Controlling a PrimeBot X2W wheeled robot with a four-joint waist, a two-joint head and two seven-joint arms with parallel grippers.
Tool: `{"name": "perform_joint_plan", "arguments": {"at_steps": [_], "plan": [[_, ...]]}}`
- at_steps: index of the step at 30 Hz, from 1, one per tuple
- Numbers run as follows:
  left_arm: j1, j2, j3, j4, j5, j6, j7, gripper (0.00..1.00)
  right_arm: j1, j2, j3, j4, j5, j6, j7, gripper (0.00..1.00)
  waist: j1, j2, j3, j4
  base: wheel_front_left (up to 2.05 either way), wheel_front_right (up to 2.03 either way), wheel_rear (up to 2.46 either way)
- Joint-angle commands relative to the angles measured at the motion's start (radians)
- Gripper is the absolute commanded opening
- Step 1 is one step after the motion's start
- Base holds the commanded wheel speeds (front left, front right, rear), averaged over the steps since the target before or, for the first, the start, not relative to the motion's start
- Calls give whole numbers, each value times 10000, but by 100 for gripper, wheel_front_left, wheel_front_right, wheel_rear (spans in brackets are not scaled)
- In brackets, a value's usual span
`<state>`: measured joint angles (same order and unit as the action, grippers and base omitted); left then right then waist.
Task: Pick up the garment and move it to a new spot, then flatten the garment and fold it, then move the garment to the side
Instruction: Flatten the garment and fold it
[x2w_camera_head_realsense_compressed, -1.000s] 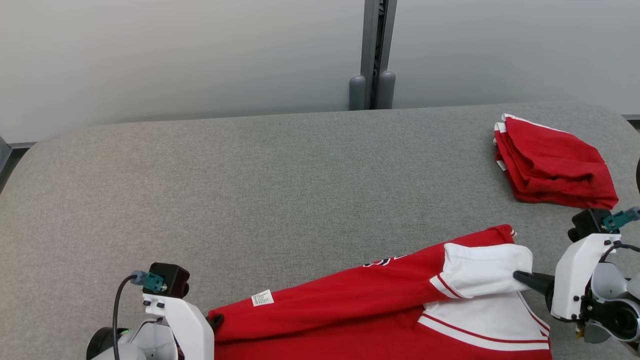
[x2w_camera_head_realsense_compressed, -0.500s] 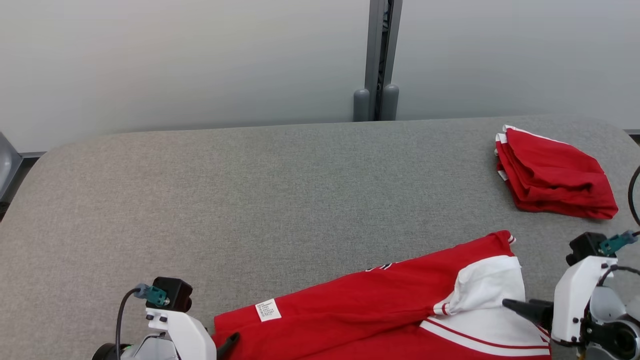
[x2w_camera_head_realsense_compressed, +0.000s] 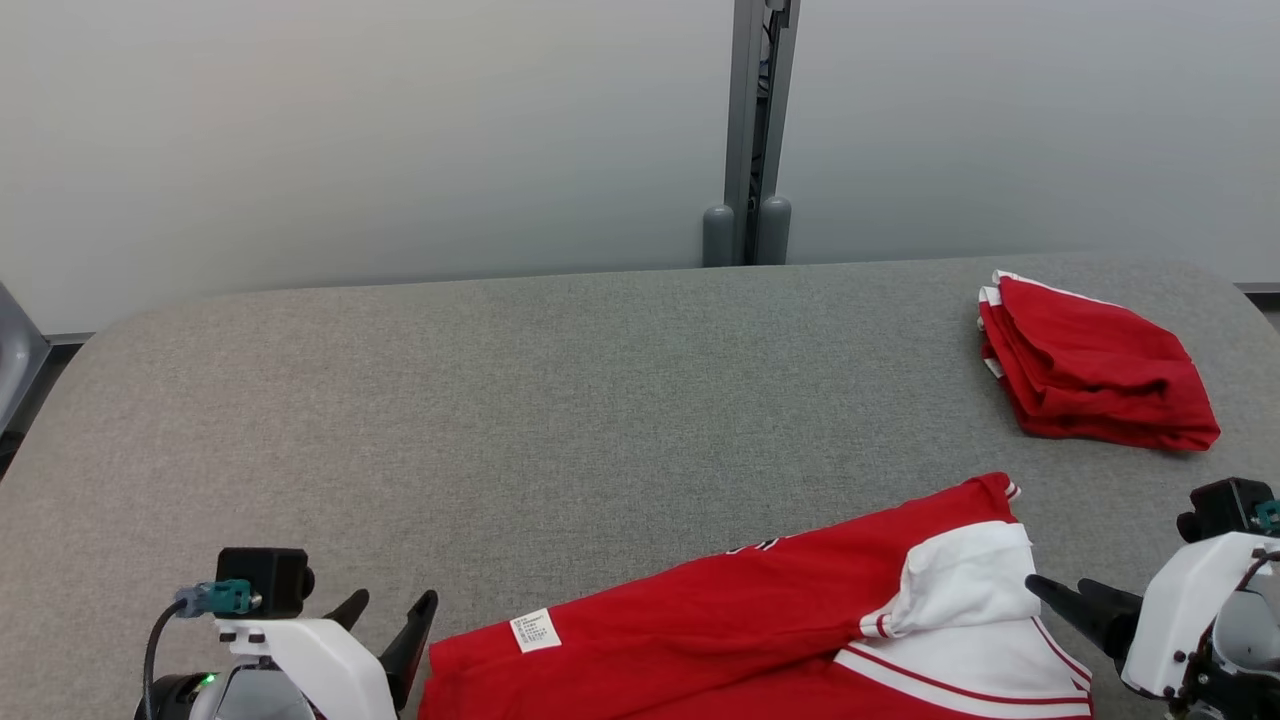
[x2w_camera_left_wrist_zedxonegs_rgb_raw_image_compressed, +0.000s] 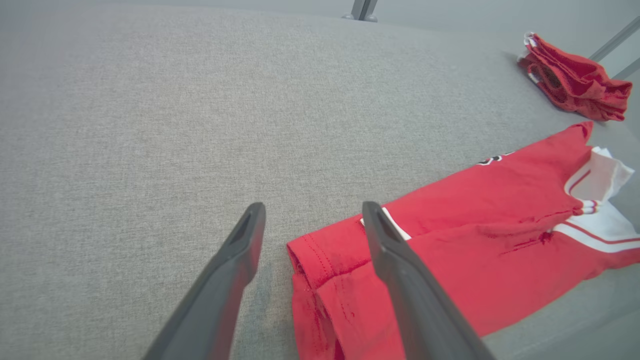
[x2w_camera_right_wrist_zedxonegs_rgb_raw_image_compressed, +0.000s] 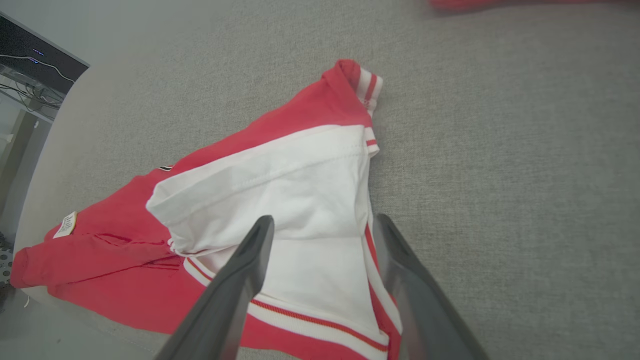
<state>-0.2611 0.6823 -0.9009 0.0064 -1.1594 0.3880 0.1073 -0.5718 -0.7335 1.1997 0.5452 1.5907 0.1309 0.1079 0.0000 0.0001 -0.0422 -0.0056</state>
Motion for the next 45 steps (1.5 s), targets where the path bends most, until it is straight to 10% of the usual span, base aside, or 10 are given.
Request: {"name": "perform_joint_plan", "arguments": {"at_steps": [1,17,45], "plan": [[211,-1,110,-30,106,76,-219,100,234,-49,-40,-28,-98,-1,-232,100,0,-1,-22,-2,0,0,0],[1159,-766,1438,523,938,292,-3575,100,1162,986,-1200,1348,-151,1,-3554,100,0,-1,-190,343,0,0,0],[1610,-1824,2529,782,2637,-799,-3732,100,1411,2613,-1506,3744,1049,-1,-1423,100,0,-1,94,1439,0,0,0]]}}
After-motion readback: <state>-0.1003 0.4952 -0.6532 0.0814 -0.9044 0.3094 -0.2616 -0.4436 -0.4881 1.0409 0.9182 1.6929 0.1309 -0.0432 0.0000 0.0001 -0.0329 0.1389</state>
